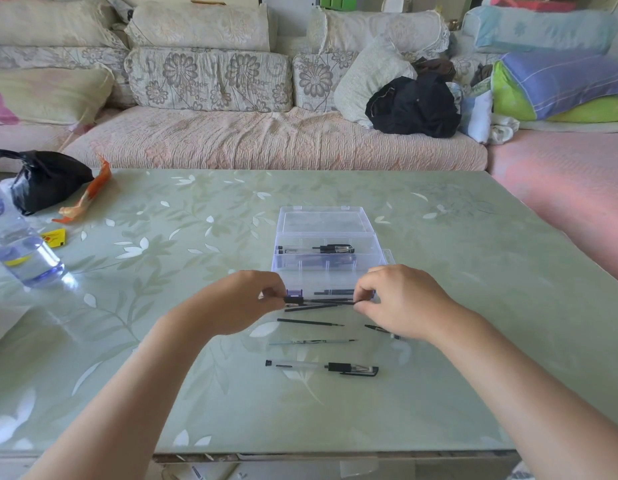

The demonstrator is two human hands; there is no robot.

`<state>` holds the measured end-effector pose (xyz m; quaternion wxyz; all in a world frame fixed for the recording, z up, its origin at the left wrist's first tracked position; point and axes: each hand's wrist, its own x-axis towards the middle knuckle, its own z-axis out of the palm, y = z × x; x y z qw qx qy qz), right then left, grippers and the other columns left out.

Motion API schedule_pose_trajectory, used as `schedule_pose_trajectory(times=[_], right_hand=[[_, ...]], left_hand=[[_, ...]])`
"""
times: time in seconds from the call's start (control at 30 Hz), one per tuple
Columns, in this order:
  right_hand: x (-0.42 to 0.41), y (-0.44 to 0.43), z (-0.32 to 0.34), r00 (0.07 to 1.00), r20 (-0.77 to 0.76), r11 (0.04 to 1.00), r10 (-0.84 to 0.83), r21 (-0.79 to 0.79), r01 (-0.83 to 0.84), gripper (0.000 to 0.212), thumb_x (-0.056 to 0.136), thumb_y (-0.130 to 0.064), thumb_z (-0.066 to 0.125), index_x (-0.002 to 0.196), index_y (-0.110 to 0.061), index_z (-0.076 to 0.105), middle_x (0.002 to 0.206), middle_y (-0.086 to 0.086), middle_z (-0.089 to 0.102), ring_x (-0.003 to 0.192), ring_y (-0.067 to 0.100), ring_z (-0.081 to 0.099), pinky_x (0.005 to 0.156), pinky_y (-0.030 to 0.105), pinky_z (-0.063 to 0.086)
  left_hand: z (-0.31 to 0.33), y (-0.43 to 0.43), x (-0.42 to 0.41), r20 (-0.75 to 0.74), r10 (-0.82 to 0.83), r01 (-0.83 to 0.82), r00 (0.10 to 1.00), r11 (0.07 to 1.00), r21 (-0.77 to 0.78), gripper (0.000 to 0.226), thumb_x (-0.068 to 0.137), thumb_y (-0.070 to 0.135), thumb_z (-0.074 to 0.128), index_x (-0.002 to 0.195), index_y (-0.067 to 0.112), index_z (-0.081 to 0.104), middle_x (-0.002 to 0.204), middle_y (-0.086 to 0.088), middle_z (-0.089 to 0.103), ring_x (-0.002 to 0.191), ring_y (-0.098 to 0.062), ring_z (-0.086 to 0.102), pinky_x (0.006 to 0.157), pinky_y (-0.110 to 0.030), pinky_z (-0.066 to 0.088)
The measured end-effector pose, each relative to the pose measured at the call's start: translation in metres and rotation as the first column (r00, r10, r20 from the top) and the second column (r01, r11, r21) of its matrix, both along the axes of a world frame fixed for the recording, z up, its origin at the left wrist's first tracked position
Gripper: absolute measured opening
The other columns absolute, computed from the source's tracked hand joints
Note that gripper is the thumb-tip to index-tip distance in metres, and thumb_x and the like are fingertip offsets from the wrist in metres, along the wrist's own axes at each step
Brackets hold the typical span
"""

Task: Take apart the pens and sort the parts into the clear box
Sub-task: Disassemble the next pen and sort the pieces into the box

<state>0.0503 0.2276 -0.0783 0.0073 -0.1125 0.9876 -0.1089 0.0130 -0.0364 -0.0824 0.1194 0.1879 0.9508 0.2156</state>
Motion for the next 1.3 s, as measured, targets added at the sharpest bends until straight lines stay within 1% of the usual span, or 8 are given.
schedule_pose_trajectory(times=[0.2,0.3,0.37,0.5,0.63,0.77,0.97,1.3], right_hand=[[0.001,0.009,0.005,0.991,0.118,0.996,-0.066,0.062,0.059,0.008,0.086,-0.037,0.059,0.084,-0.034,0.067,0.086,-0.019,0.065,0.083,0.006,0.058,0.071,0.026,0.047],[0.002,0.005,0.004,0.99,0.129,0.998,-0.05,0.049,0.044,0.008,0.087,-0.037,0.06,0.083,-0.034,0.067,0.079,-0.02,0.063,0.074,0.001,0.055,0.063,0.024,0.041],[0.003,0.001,0.004,0.991,0.133,1.0,-0.026,0.02,0.023,0.008,0.087,-0.038,0.06,0.082,-0.035,0.066,0.075,-0.021,0.061,0.068,-0.005,0.052,0.058,0.02,0.037],[0.004,-0.005,0.005,0.994,0.109,0.999,-0.002,-0.043,0.007,0.008,0.088,-0.04,0.061,0.087,-0.036,0.068,0.086,-0.021,0.066,0.079,0.001,0.055,0.064,0.022,0.04],[0.005,-0.007,0.005,0.994,0.11,0.998,-0.021,-0.05,0.027,0.009,0.086,-0.041,0.064,0.087,-0.035,0.07,0.085,-0.021,0.066,0.08,-0.001,0.056,0.069,0.024,0.046],[0.005,-0.001,0.007,0.992,0.119,0.999,-0.047,0.027,0.044,0.005,0.083,-0.035,0.067,0.085,-0.034,0.07,0.084,-0.019,0.066,0.066,-0.007,0.052,0.065,0.021,0.044],[0.009,-0.002,0.004,0.976,0.218,0.999,-0.021,0.029,0.015,0.011,0.079,-0.034,0.071,0.09,-0.035,0.069,0.089,-0.021,0.066,0.082,0.0,0.058,0.072,0.021,0.048],[0.009,-0.004,-0.004,0.974,0.226,1.0,0.0,0.024,-0.006,0.012,0.078,-0.044,0.071,0.089,-0.039,0.069,0.089,-0.023,0.064,0.086,-0.003,0.057,0.071,0.018,0.045]], left_hand=[[0.005,-0.023,-0.006,-0.058,0.134,-0.141,0.989,0.98,-0.142,0.006,0.079,0.038,0.064,0.084,0.038,0.06,0.092,0.02,0.061,0.079,-0.001,0.055,0.065,-0.021,0.041],[0.006,-0.013,0.001,-0.15,0.105,-0.121,0.983,0.987,-0.106,0.012,0.079,0.037,0.065,0.09,0.039,0.061,0.091,0.022,0.063,0.067,0.009,0.052,0.057,-0.017,0.034],[0.005,0.001,0.007,-0.147,0.056,-0.062,0.988,0.997,-0.036,0.017,0.079,0.043,0.069,0.095,0.046,0.063,0.092,0.027,0.063,0.071,0.013,0.052,0.06,-0.015,0.035],[-0.005,0.021,0.011,-0.174,-0.002,0.004,0.985,1.0,0.014,0.017,0.084,0.045,0.066,0.101,0.046,0.066,0.102,0.028,0.062,0.09,0.001,0.056,0.067,-0.014,0.037],[-0.01,0.023,0.009,-0.205,-0.018,0.007,0.979,0.998,-0.058,0.015,0.09,0.041,0.061,0.103,0.04,0.067,0.102,0.024,0.065,0.086,-0.004,0.052,0.062,-0.014,0.034],[-0.01,0.019,0.006,-0.164,0.019,-0.033,0.986,0.995,-0.089,0.016,0.089,0.042,0.06,0.103,0.038,0.067,0.107,0.02,0.063,0.094,-0.009,0.054,0.076,-0.024,0.044],[-0.01,0.015,0.006,-0.125,-0.027,0.008,0.992,0.988,-0.156,0.019,0.084,0.046,0.065,0.101,0.038,0.067,0.101,0.019,0.061,0.09,-0.005,0.052,0.076,-0.022,0.044],[-0.012,0.014,0.003,-0.06,-0.057,0.051,0.997,0.994,-0.099,0.015,0.083,0.042,0.067,0.096,0.035,0.068,0.083,0.021,0.056,0.078,-0.005,0.053,0.067,-0.019,0.042]])
